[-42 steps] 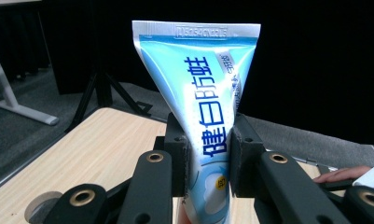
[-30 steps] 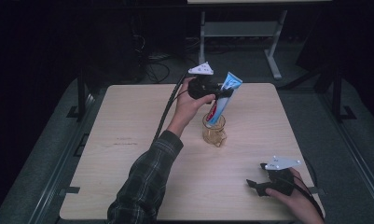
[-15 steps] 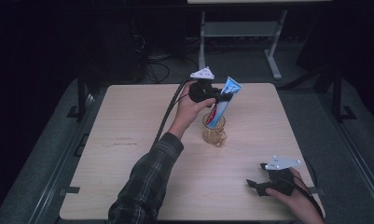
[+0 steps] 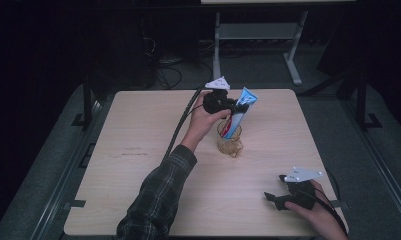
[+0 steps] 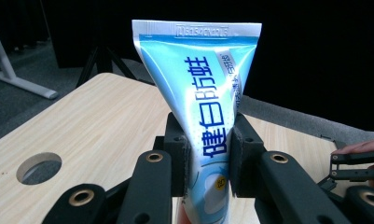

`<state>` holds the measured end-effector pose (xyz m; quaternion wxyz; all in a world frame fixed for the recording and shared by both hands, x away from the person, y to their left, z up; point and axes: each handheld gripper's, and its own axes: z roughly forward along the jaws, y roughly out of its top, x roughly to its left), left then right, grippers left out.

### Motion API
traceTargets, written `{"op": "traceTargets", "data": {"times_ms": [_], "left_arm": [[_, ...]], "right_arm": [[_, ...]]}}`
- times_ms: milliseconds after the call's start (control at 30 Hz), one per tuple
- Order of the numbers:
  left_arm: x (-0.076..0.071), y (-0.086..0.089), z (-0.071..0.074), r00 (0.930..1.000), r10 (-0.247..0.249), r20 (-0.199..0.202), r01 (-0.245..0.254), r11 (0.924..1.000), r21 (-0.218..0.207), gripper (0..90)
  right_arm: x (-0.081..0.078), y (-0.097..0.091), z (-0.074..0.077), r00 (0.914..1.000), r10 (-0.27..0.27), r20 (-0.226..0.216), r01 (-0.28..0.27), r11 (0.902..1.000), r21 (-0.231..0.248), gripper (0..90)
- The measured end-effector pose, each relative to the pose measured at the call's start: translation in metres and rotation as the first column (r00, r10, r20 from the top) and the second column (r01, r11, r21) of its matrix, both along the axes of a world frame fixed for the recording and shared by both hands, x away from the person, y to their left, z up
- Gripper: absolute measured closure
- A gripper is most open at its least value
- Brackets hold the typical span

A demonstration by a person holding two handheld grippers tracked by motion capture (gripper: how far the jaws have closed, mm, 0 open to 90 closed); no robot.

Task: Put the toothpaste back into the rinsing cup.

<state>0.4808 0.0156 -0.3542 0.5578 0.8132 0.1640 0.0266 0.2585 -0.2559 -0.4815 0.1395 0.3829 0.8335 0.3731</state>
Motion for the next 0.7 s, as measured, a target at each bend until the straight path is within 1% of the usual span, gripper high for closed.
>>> {"op": "traceTargets", "data": {"times_ms": [267, 433, 700], "left_arm": [[-0.001, 0.0, -0.009, 0.9999, 0.001, -0.013, -0.001, 1.0, 0.007, 72.3], [-0.002, 0.0, -0.014, 0.9999, 0.001, -0.013, -0.001, 0.9999, 0.01, 72.3], [-0.004, 0.004, -0.017, 0.9998, 0.008, -0.019, -0.008, 0.9999, 0.007, 72.1]], "right_arm": [[0.0, 0.0, 0.0, 1.0, -0.001, 0.0, 0.001, 1.0, -0.002, 13.5], [0.0, 0.0, 0.0, 1.0, -0.001, 0.0, 0.001, 1.0, -0.001, 13.5], [0.0, 0.0, 0.0, 1.0, 0.0, 0.0, 0.0, 1.0, 0.0, 13.5]]}}
